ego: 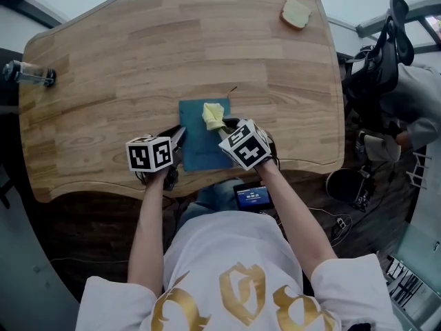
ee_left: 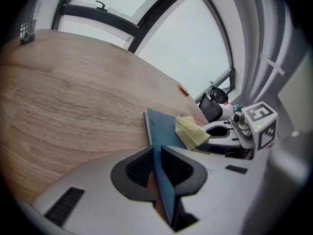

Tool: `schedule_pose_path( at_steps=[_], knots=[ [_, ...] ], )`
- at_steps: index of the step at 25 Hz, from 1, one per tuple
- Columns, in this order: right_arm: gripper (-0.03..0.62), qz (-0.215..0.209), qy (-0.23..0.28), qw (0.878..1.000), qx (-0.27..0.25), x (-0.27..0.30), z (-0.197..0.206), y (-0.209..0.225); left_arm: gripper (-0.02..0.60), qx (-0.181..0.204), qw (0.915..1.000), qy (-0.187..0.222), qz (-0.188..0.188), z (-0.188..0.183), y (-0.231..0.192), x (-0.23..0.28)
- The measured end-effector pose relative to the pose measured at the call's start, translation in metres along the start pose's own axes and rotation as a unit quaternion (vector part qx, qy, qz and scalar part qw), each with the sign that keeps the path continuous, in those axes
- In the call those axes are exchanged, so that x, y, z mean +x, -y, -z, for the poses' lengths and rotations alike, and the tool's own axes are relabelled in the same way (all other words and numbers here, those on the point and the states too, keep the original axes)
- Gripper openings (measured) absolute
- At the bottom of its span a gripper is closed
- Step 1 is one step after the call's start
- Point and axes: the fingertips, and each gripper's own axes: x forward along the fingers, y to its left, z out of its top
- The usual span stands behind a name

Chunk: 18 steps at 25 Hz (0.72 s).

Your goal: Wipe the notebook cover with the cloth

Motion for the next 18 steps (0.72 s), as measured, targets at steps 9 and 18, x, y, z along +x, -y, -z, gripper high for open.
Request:
schedule_pose_path(
  at_steps=[9,18],
  knots=[
    [0.041,0.034,0.016,0.999,0.006,-0.006,-0.004,-0.003,0.060,-0.008,1.0000,0.002,0.001,0.000,-0.002,0.001],
    [0.041,0.104,0.099,0.990,-0.003,-0.052,-0.029,-0.005,0.061,0.025,0.9971,0.069,-0.019,-0.021,0.007,-0.023]
  ],
)
